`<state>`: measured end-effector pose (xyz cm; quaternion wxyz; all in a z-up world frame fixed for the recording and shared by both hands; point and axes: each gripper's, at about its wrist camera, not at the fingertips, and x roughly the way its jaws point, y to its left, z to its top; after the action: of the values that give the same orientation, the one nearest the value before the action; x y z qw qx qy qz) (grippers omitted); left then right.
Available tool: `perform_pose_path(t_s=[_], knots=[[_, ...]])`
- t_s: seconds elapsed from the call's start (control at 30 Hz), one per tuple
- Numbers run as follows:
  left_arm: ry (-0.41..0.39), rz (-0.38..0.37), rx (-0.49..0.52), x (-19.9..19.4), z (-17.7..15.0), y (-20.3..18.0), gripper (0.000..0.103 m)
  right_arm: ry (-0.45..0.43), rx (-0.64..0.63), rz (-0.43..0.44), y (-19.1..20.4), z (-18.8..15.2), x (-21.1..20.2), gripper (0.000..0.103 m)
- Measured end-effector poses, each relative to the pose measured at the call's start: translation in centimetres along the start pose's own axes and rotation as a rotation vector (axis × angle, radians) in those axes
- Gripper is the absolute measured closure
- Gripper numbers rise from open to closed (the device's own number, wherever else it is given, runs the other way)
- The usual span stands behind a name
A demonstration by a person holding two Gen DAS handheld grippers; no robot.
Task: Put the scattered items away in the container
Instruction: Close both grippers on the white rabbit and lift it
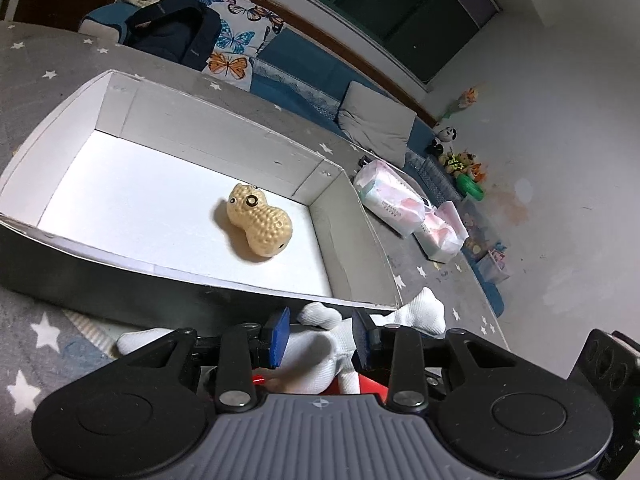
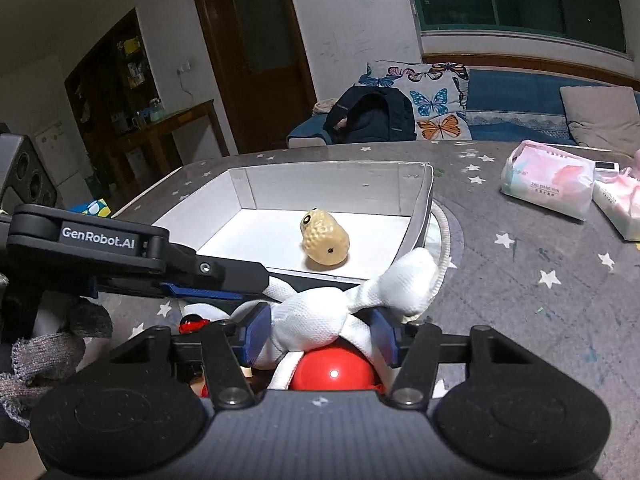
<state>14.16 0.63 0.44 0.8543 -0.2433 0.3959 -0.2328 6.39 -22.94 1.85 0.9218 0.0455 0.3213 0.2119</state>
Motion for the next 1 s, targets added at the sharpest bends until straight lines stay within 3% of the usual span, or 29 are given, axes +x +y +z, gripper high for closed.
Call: perform_pose_path(t_s=[0.17, 0.27, 0.6, 0.8, 0.87, 1.0], knots=[[-0.019, -0.022, 0.002, 0.3, -0.1, 0.1, 0.085, -0.013, 0.035, 0.001, -0.5, 0.2, 0.0, 0.054], [-0.025, -0.039, 0.022, 0.3, -0.3, 0.0, 0.091, -0.018, 0.045, -0.001, -0.9, 0.2, 0.0, 0.058], [-0.056, -0.054, 0.039, -0.5, -0.7, -0.1, 0.095, 0.006, 0.043, 0.006, -0.7, -0.3, 0.4, 0.062], [-0.081, -0.083, 0.05, -2.0, -1.3, -0.4, 0.095, 0.011, -0.019, 0.003, 0.7, -0.6, 0.4, 0.059], [-0.098, -0.099, 0.049, -2.7, -1.3, -0.5, 0.095, 0.007, -0.03, 0.001, 1.1, -0.8, 0.3, 0.049], [-0.127, -0.127, 0.056, -3.9, -1.4, -0.8, 0.095, -0.005, -0.054, 0.006, 1.8, -1.0, 0.1, 0.043]])
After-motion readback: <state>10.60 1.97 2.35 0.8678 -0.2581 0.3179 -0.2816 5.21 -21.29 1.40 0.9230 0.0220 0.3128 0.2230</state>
